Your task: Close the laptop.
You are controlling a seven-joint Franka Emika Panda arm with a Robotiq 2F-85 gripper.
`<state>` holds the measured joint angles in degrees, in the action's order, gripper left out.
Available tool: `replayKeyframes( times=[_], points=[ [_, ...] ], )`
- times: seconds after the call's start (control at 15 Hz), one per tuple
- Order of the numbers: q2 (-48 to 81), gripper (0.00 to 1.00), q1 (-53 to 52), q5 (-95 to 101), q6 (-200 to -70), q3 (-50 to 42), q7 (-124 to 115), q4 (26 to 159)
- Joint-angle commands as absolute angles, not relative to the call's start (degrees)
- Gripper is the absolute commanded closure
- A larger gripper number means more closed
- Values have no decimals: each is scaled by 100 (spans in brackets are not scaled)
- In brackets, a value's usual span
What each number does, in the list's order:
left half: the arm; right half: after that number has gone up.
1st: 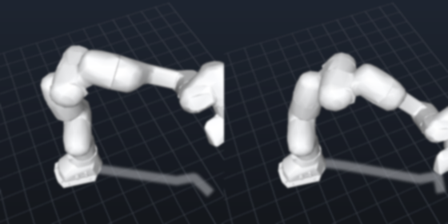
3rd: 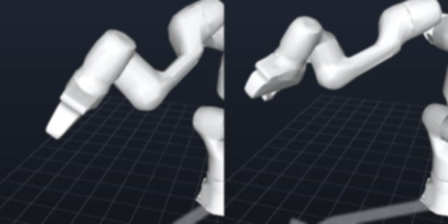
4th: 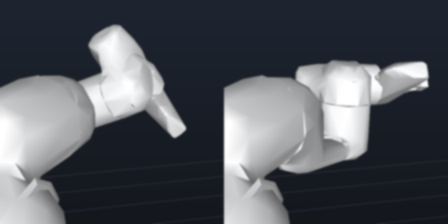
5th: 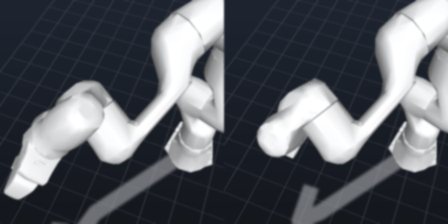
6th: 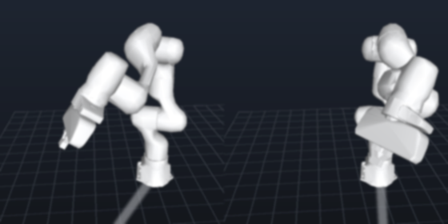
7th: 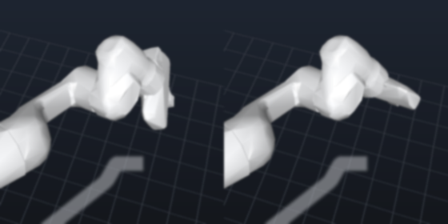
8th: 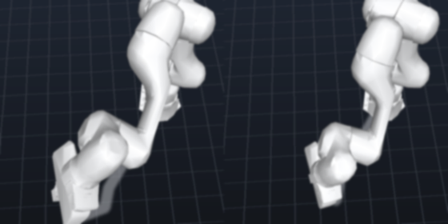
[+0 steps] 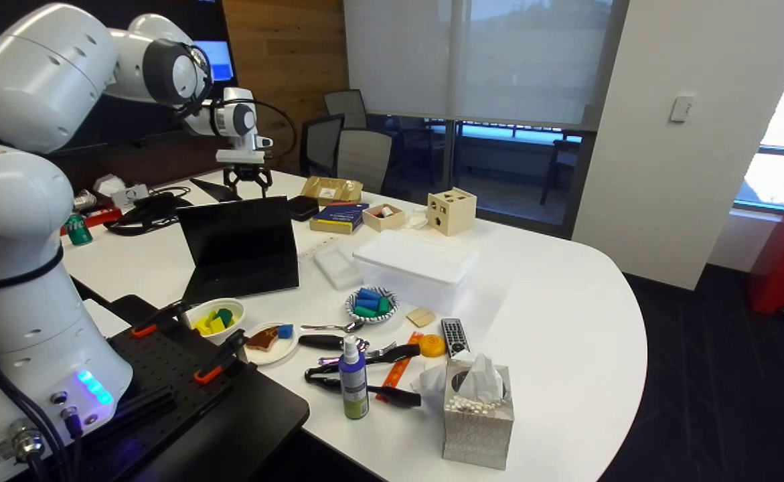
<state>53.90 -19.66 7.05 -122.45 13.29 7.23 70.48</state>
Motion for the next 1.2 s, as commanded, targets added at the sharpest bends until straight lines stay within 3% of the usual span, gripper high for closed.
replayKeyframes(
  times=[0.0, 0.27, 1.13],
  points=[
    [5714, 0, -1965, 389, -11558, 1292, 693, 6494],
    [5777, 0, -1918, 174, -11271, 1244, 490, 6535],
    [5158, 0, -1634, -563, -11739, 1086, -1195, 8527]
  ],
)
